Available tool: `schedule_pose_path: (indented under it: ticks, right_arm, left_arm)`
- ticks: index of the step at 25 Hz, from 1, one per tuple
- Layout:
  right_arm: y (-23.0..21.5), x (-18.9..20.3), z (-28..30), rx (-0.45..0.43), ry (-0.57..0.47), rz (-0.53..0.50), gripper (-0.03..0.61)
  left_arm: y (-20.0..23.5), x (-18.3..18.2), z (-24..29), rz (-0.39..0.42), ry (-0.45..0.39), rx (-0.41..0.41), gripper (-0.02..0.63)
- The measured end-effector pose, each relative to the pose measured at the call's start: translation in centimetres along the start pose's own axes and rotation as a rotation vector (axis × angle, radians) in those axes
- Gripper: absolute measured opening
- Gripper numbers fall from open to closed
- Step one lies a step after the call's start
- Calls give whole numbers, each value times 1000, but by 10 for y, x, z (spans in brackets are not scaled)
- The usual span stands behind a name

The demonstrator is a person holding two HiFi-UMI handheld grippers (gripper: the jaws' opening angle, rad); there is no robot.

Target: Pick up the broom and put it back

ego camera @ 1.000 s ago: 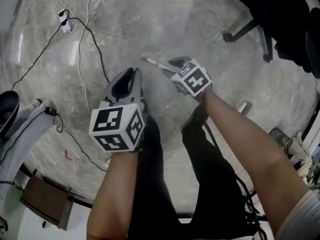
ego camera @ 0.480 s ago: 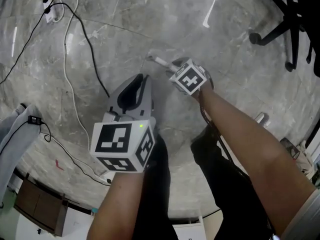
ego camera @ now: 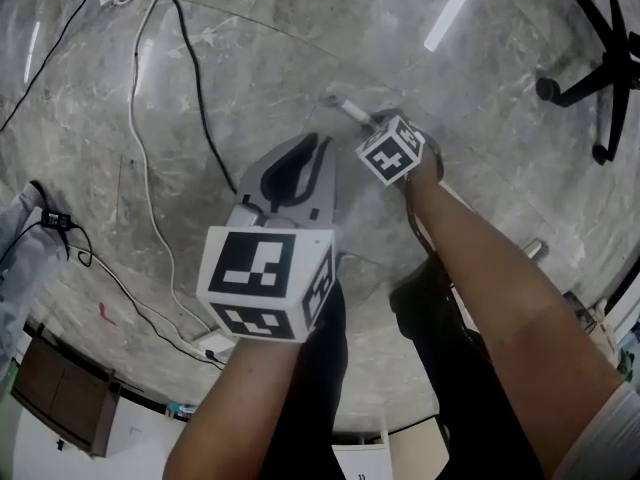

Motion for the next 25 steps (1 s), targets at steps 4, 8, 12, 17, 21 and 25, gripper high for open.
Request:
schedule_pose_path:
  ticks: [4, 8, 12, 17, 21, 25]
  right_arm:
    - [4, -2, -14, -13, 4, -12, 86]
    - [13, -18, -82, 3, -70, -24, 86]
    - [7, -34, -194, 49, -184, -24, 86]
    - [23, -23, -370, 61, -287, -17, 86]
    - [10, -12, -504, 159, -366, -10, 84]
    - [14, 22, -633, 250, -417, -7, 86]
  left_arm:
    - [-5, -8, -11, 6, -10, -1, 43]
    - [-28, -24, -40, 12, -14, 2, 43]
    - [-79, -59, -80, 62, -41, 32, 43]
    - [-170, -90, -155, 60, 0, 90, 43]
    - [-248, -142, -206, 153, -43, 136, 43]
    - [-334, -181, -260, 196, -56, 179, 32]
Point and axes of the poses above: the fingertips, and each gripper's own axes: z forward along the fingers, y to its left, x out of its underside, the point moved 5 cm from there along -z, backward along the fingers, and after that the axes turned 10 degrees about -z, right-handed, at the moved point
